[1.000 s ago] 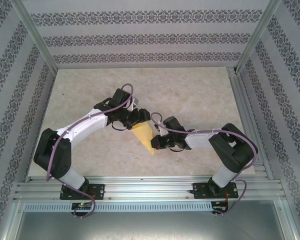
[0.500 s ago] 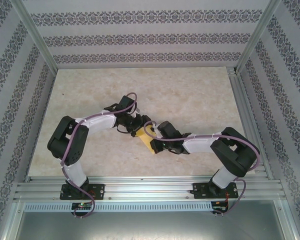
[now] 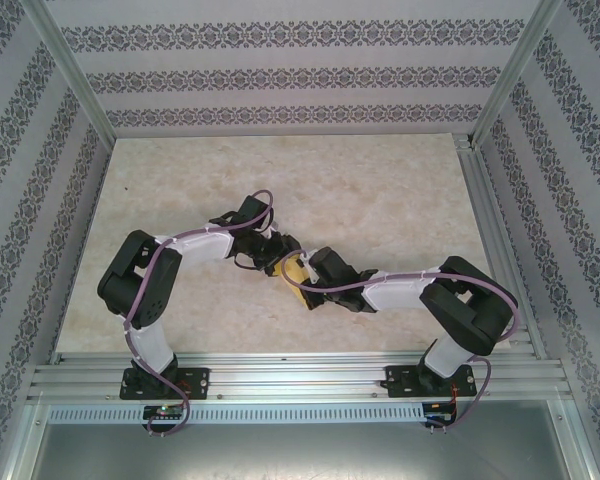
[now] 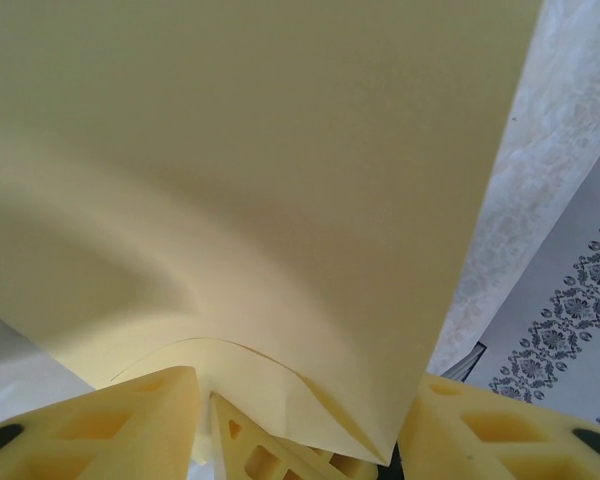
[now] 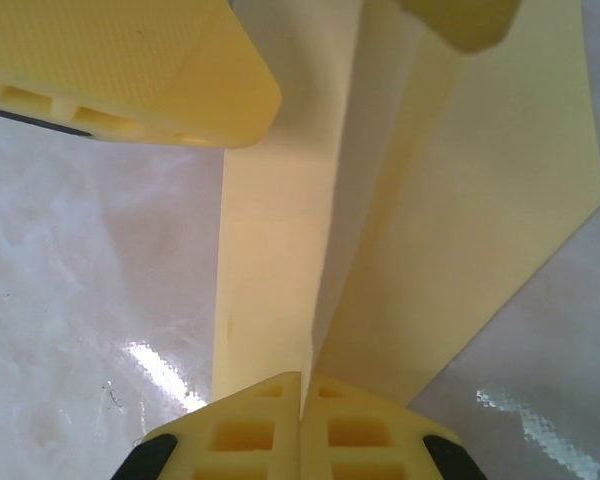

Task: Fold a paper plane with a square sheet of paper (pick it up from the middle)
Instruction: Fold the wing for the fifth time at the center of the table.

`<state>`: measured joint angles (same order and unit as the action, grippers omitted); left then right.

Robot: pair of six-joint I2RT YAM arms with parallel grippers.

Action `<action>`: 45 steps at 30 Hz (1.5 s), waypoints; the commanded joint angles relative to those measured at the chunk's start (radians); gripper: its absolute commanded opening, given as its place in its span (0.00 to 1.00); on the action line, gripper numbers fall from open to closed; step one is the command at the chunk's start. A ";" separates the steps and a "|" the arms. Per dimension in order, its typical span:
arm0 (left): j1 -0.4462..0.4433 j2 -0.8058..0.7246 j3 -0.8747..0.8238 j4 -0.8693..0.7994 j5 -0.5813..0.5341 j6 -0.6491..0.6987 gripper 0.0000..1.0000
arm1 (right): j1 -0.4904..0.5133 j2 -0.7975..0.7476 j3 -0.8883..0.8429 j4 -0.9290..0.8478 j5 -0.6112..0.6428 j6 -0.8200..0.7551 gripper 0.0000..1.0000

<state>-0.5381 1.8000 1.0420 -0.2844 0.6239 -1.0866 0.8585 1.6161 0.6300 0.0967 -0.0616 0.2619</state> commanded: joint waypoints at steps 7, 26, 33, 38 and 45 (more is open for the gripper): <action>-0.005 0.037 0.019 -0.010 0.023 0.020 0.34 | 0.021 -0.002 0.037 -0.055 0.064 -0.039 0.02; 0.021 0.010 0.053 -0.096 0.015 0.176 0.00 | -0.143 -0.171 -0.097 0.111 -0.286 0.237 0.33; 0.041 -0.031 -0.002 -0.014 0.077 0.180 0.00 | -0.206 -0.102 -0.098 0.237 -0.502 0.408 0.31; 0.053 -0.042 -0.010 -0.006 0.097 0.186 0.00 | -0.176 -0.085 -0.079 0.155 -0.407 0.305 0.32; 0.059 -0.049 -0.012 0.003 0.120 0.189 0.00 | -0.138 -0.055 -0.036 0.070 -0.339 0.226 0.26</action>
<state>-0.4908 1.7844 1.0370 -0.3210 0.7151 -0.9230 0.7006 1.5455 0.5510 0.2146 -0.4492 0.5484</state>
